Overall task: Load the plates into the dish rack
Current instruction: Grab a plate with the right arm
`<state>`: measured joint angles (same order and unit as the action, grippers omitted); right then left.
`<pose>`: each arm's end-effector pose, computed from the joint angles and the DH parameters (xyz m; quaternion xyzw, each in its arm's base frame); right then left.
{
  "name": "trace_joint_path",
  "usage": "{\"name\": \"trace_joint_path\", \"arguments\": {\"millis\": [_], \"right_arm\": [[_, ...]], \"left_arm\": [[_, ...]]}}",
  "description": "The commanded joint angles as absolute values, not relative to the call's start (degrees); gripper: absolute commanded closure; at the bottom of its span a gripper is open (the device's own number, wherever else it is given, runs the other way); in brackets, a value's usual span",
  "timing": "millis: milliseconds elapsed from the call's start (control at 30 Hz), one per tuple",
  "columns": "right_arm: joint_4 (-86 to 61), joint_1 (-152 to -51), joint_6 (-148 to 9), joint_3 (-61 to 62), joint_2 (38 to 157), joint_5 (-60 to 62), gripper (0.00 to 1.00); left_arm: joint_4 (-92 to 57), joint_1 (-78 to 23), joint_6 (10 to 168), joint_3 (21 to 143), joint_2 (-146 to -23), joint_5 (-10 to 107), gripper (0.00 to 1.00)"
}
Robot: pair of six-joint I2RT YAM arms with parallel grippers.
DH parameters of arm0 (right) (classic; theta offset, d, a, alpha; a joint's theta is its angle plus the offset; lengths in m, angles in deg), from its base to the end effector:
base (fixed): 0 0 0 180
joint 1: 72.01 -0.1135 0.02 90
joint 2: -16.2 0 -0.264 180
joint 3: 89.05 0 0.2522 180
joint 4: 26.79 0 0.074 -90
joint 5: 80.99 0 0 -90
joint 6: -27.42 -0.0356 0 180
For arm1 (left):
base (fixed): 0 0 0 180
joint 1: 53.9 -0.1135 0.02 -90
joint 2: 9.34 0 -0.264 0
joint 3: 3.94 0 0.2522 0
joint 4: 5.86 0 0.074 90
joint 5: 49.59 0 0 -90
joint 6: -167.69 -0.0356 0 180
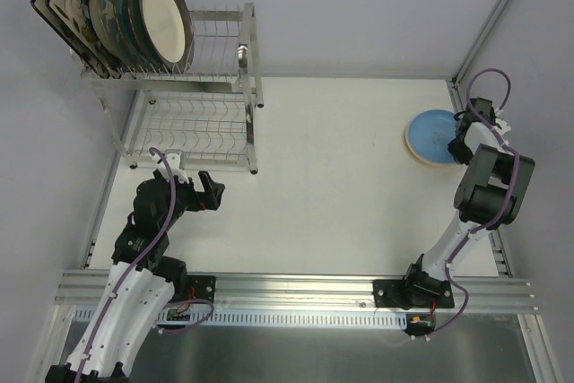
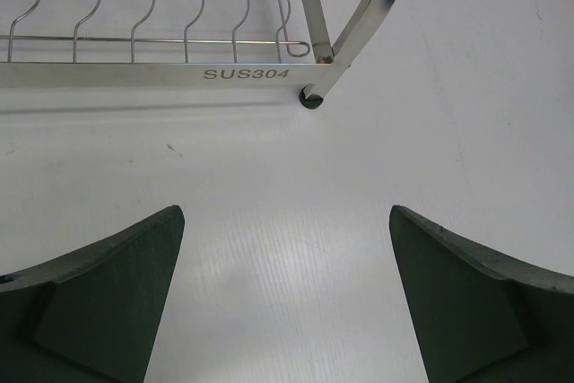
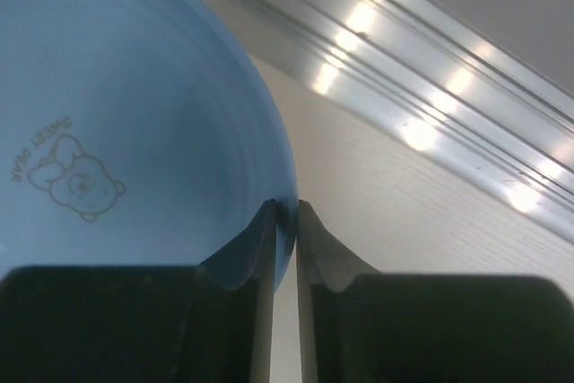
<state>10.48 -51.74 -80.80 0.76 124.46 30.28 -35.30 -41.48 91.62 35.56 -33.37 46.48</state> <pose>0.3729 -0.1515 0.1958 0.3609 0.8688 -0.1815 0.2864 0.1243 -0.0312 0.2619 0.0222 0.7871 -0.1808 0.5893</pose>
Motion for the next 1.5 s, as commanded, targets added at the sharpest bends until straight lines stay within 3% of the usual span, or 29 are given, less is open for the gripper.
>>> {"name": "trace_joint_path", "arguments": {"millis": [0,667,1067,1467], "right_arm": [[11.3,-56.4,-76.6,-0.3,122.2,26.1,0.99],[17.8,-78.0,-72.6,1.9,121.4,20.4,0.99],[22.5,-79.0,-72.0,6.7,117.5,19.6,0.99],[18.5,-79.1,-73.7,2.2,107.9,12.2,1.0]], "left_arm": [[-33.2,-41.0,90.7,35.4,-33.4,48.2,0.01],[-32.6,-41.0,91.0,35.4,-32.2,49.4,0.01],[-32.7,-41.0,96.0,37.9,-34.6,51.0,0.01],[-32.6,-40.7,102.9,42.6,-39.1,54.9,0.01]]}}
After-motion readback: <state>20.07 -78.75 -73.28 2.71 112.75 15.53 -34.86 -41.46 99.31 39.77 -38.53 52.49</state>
